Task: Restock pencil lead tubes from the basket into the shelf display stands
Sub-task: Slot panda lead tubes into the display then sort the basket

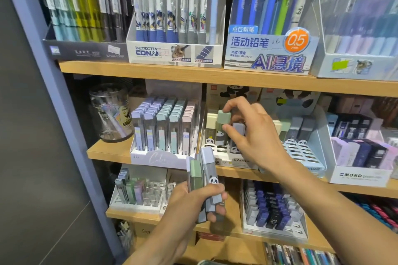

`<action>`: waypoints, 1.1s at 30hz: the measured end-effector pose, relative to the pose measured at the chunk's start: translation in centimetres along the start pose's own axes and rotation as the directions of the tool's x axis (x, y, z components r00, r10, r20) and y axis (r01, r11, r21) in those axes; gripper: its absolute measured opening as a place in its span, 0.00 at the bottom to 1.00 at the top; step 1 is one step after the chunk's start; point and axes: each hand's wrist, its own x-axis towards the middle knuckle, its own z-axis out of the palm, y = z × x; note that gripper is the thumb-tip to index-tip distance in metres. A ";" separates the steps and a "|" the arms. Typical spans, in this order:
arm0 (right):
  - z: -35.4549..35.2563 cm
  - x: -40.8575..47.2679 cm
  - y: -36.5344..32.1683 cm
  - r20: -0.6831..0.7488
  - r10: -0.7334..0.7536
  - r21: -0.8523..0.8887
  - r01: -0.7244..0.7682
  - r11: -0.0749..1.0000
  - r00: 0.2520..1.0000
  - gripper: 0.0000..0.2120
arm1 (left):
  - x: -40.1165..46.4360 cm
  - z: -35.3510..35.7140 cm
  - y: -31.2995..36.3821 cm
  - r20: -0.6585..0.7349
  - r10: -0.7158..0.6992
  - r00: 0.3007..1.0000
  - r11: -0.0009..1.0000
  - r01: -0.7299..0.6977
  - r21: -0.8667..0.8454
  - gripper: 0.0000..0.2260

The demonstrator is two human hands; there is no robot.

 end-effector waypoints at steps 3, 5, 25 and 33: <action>0.2 -0.2 0.4 -0.008 -0.013 -0.049 0.013 0.999 1.000 0.17 | 0.1 0.0 0.0 -0.002 0.002 1.000 1.000 -0.002 -0.001 0.16; 0.0 -0.2 0.6 -0.007 -0.021 -0.073 0.020 0.997 1.000 0.17 | 0.1 0.0 0.0 -0.002 0.005 1.000 1.000 -0.005 0.000 0.17; -2.0 1.9 1.7 0.166 -0.148 -0.045 0.158 0.986 0.975 0.16 | 1.0 0.2 0.0 0.010 0.032 0.999 0.998 -0.033 0.057 0.18; -1.6 1.9 1.6 0.171 -0.150 -0.260 0.192 0.946 0.974 0.18 | 1.1 0.2 0.1 0.017 0.027 0.999 0.998 -0.028 0.054 0.18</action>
